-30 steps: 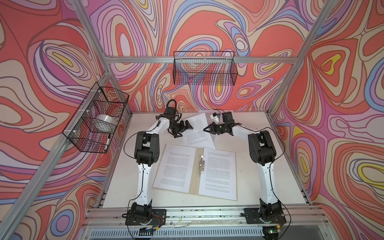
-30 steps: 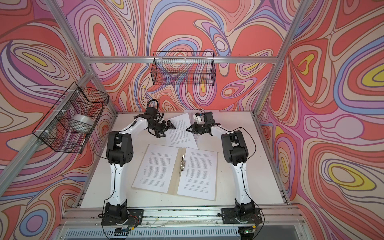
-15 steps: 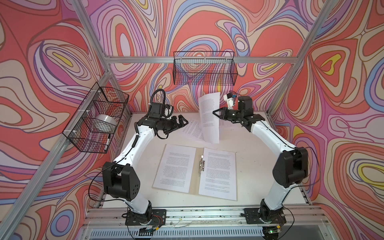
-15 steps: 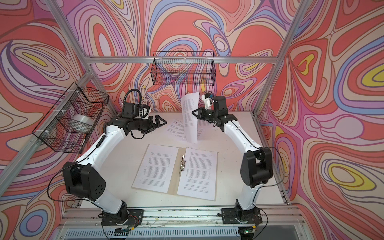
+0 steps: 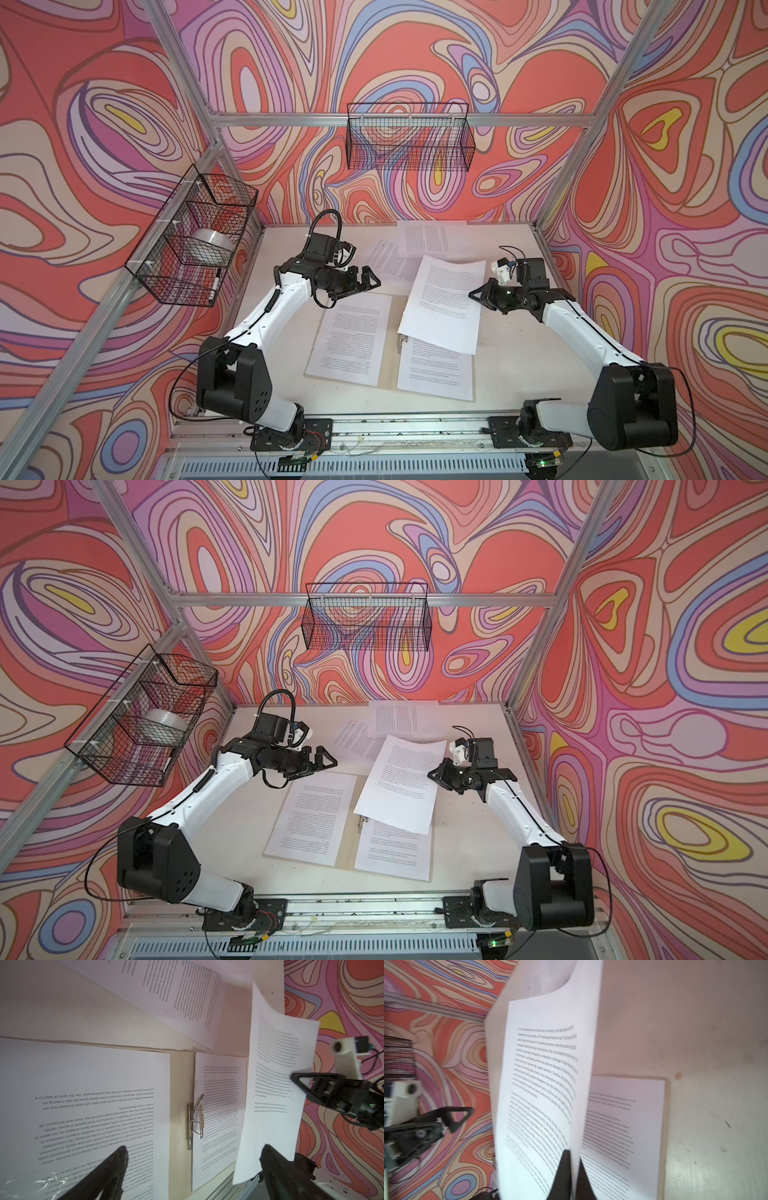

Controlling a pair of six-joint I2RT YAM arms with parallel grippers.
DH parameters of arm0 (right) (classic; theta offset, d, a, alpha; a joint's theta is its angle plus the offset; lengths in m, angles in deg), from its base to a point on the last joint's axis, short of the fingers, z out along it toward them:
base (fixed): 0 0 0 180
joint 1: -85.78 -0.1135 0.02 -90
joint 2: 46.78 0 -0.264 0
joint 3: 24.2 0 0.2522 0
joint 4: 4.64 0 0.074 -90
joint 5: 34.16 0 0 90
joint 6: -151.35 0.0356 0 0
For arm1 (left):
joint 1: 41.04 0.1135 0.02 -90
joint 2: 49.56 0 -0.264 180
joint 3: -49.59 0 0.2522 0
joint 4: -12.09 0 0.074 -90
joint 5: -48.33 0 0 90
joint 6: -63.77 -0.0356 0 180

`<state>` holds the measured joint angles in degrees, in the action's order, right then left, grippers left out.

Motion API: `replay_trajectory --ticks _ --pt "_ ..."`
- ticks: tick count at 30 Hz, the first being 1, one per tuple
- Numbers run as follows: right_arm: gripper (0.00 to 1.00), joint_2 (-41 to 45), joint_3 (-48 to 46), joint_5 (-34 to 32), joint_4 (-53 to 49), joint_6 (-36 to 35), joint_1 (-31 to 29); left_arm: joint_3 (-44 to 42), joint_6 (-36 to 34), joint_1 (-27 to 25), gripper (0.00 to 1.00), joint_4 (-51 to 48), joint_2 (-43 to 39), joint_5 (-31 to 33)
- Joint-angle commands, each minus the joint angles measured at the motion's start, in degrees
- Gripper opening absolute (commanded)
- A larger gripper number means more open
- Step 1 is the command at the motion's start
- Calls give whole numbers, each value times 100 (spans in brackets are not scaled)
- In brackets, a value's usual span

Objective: Put the files into the folder

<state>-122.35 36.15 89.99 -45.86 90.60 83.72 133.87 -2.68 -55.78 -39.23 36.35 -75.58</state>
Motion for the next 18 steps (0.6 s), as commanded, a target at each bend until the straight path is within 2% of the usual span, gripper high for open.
replay_trajectory --ticks 1,6,9,12,18 --pt "0 54 -293 -442 6 -469 -61 -65 -159 -17 100 -57 -54 -282" --pt "0 -68 -556 -649 -112 -748 -137 -167 -45 -22 100 83 -74 -469" --pt "0 -80 -670 -590 178 -580 -347 -188 26 -30 100 140 -31 -554" --pt "0 -128 -650 -667 306 -573 -618 -153 -49 -119 100 40 -63 -364" --pt "0 -323 -546 -736 255 -583 -934 -261 -107 -313 100 17 -46 -447"
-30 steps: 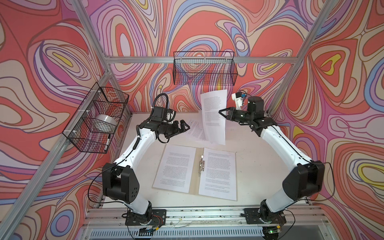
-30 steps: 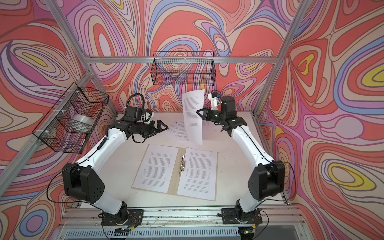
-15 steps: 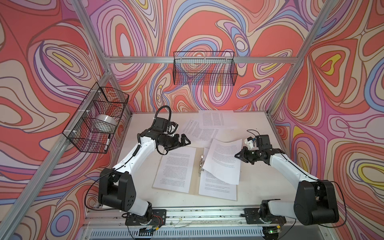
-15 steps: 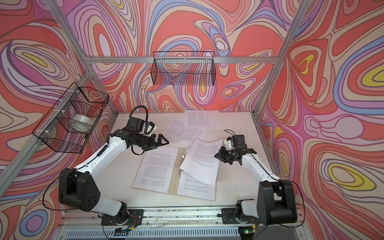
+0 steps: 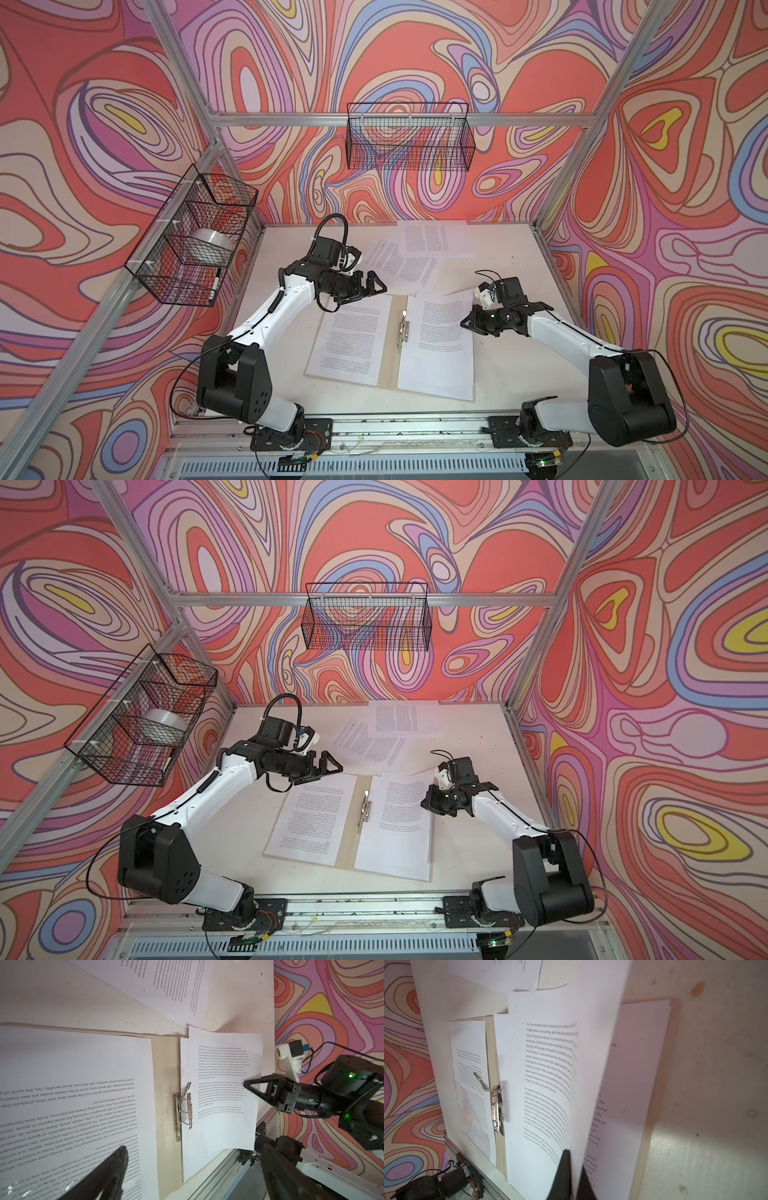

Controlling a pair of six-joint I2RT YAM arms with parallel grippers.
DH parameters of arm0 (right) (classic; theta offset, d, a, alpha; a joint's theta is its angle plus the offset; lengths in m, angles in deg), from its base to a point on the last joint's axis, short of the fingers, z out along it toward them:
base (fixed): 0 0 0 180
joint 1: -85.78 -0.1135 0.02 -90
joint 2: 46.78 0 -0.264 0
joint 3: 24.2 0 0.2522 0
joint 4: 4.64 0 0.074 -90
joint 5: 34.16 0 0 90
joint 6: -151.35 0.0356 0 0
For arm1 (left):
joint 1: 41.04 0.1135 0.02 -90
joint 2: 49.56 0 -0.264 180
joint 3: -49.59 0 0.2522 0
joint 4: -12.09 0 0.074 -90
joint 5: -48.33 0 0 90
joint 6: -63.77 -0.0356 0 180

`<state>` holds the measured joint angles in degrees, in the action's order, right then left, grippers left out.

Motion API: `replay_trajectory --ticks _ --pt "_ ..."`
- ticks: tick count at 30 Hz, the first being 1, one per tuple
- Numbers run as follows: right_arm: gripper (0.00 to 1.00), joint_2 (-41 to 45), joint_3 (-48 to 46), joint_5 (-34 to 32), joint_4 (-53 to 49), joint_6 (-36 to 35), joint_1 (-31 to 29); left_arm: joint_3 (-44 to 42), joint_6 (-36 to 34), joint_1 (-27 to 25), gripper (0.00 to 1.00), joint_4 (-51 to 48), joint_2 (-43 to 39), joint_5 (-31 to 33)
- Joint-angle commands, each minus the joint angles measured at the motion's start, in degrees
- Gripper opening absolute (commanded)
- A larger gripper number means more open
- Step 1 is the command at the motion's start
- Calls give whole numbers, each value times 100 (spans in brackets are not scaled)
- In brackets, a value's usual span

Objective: Put the files into the folder

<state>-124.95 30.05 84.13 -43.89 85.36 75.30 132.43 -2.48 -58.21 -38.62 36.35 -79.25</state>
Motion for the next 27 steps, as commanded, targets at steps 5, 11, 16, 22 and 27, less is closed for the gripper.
replay_trajectory --ticks 5,11,16,22,27 --pt "0 -39 -25 -137 169 80 -314 -110 -188 -115 100 -75 -51 -15" --pt "0 -47 60 -342 -237 -60 -373 -113 -169 -122 100 -86 35 -95" --pt "0 -89 277 -474 -781 -177 -395 -123 -145 -123 100 -67 72 -125" --pt "0 16 459 -722 -1191 -175 -489 -132 -127 -128 100 -60 119 -141" --pt "0 101 362 -304 -469 -64 -490 -114 -107 -120 100 -47 173 -174"
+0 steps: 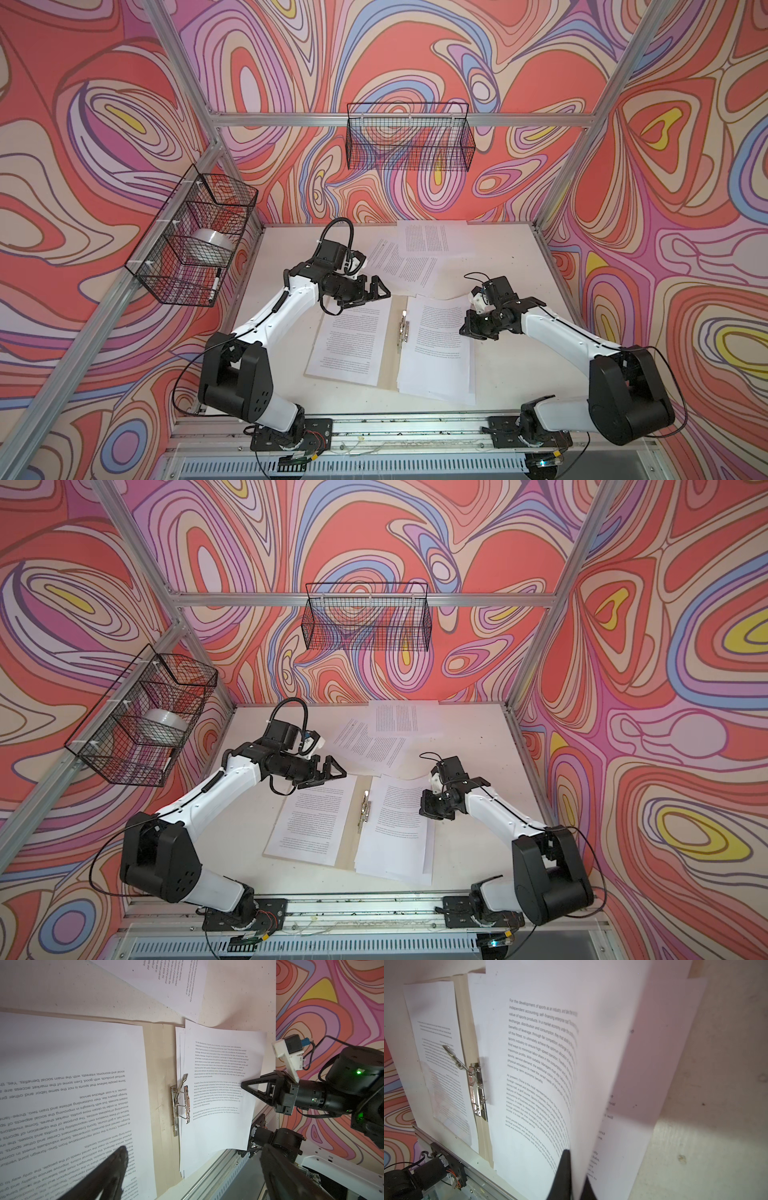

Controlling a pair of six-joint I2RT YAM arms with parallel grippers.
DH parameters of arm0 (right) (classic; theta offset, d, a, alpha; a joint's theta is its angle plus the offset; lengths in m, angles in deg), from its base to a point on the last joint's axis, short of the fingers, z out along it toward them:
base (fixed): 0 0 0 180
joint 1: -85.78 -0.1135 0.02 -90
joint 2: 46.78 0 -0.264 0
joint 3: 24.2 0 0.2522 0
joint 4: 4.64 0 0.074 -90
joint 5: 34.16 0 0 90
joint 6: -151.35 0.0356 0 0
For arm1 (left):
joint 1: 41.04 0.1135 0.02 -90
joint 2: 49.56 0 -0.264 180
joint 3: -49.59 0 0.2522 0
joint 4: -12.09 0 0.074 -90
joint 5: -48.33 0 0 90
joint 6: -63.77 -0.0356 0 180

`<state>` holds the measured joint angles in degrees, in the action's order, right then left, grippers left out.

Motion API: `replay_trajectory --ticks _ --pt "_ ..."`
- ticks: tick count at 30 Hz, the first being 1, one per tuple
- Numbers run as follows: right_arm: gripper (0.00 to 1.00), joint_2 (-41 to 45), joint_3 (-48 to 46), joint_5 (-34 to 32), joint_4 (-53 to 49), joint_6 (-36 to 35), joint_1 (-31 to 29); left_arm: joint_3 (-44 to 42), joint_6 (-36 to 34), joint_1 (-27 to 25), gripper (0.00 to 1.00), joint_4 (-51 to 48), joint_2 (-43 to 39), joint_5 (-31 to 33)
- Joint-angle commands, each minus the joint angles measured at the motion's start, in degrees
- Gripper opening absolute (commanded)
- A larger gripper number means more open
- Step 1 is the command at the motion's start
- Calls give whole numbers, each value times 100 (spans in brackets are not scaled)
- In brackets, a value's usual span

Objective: Put the files into the folder

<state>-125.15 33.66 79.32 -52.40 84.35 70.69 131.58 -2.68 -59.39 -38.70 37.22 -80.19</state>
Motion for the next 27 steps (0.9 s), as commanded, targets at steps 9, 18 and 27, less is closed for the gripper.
replay_trajectory --ticks 9,18,27 --pt "0 -654 339 59 101 -264 -29 -38 -115 -3 100 -62 137 -63" --pt "0 -938 595 -55 -373 -529 -40 6 -89 -4 100 -37 229 -136" --pt "0 -1274 655 -8 -38 -529 -72 -5 -81 -10 100 -32 267 -127"
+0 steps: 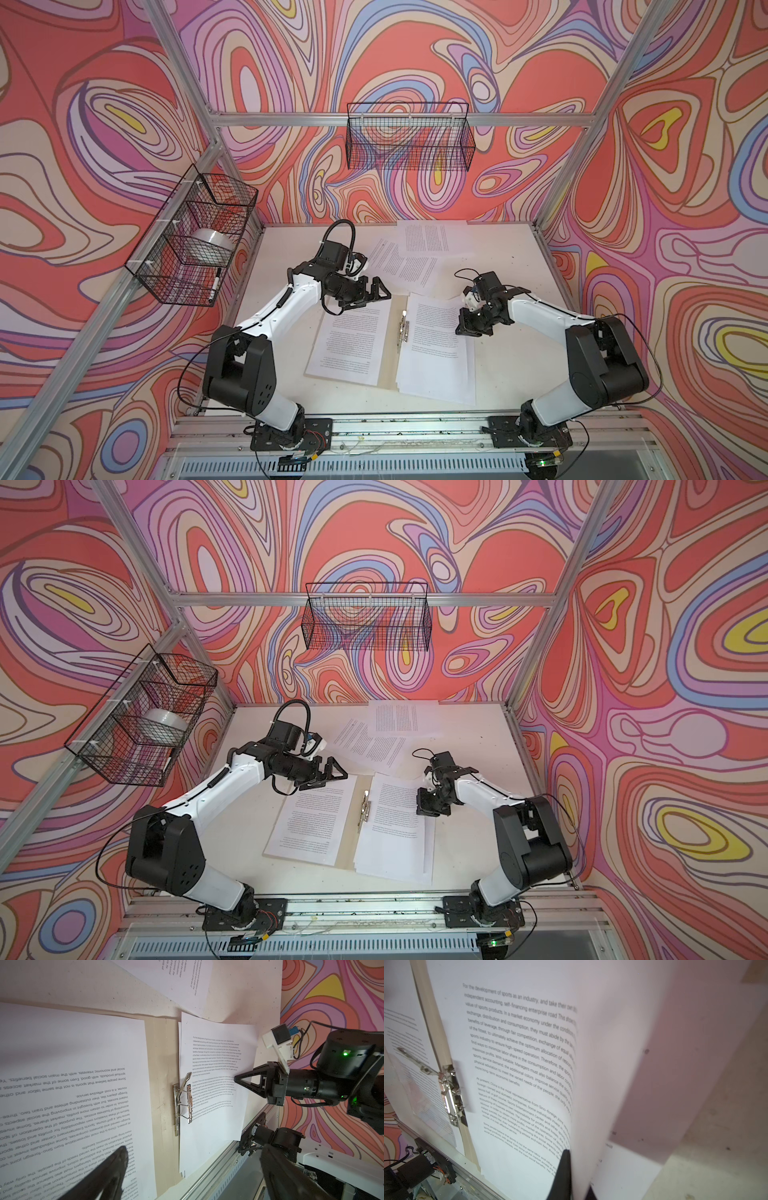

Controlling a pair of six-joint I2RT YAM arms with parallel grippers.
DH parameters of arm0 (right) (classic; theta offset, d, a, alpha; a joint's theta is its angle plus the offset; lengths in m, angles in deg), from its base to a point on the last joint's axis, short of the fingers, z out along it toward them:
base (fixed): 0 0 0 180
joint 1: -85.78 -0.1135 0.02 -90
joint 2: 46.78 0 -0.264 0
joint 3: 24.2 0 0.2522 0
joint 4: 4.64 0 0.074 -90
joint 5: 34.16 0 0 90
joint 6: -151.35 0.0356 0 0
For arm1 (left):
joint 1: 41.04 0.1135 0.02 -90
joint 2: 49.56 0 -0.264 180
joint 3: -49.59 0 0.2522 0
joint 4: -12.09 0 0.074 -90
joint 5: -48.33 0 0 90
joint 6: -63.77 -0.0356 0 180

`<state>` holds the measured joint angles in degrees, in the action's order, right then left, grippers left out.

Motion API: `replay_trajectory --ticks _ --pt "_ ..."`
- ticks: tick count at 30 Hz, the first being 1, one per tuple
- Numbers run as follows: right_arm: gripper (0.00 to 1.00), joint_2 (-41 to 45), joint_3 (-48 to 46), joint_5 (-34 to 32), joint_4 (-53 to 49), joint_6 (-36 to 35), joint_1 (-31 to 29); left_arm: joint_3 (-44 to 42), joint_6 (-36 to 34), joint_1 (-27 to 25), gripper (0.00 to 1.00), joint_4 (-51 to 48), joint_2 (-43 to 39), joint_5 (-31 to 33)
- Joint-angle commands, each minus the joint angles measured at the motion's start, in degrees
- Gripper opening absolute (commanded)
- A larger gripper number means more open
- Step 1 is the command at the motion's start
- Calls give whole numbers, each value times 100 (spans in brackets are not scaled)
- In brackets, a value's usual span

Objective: Put the files into the folder

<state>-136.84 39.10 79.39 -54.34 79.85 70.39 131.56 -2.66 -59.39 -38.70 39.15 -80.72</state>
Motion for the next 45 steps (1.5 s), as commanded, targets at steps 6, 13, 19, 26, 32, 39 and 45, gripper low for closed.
replay_trajectory --ticks 6,13,19,26,32,39,45 --pt "34 1 109 -283 123 143 -44 0 -94 -4 100 -43 113 -77" --pt "84 643 -54 -1229 107 925 -27 -44 -29 -69 100 -49 184 -46" --pt "98 590 -479 -1205 582 1350 -26 -111 186 -533 100 38 266 89" --pt "95 562 -789 -881 1061 1615 -33 -385 488 -986 100 478 583 49" --pt "92 545 -902 -549 1470 1880 -33 -417 687 -1330 100 747 1042 107" --pt "89 286 -783 -263 1927 2159 -31 -455 937 -1496 100 1066 1409 83" --pt "89 -107 -481 -95 2321 2256 -39 -479 1071 -1575 100 1259 1631 55"
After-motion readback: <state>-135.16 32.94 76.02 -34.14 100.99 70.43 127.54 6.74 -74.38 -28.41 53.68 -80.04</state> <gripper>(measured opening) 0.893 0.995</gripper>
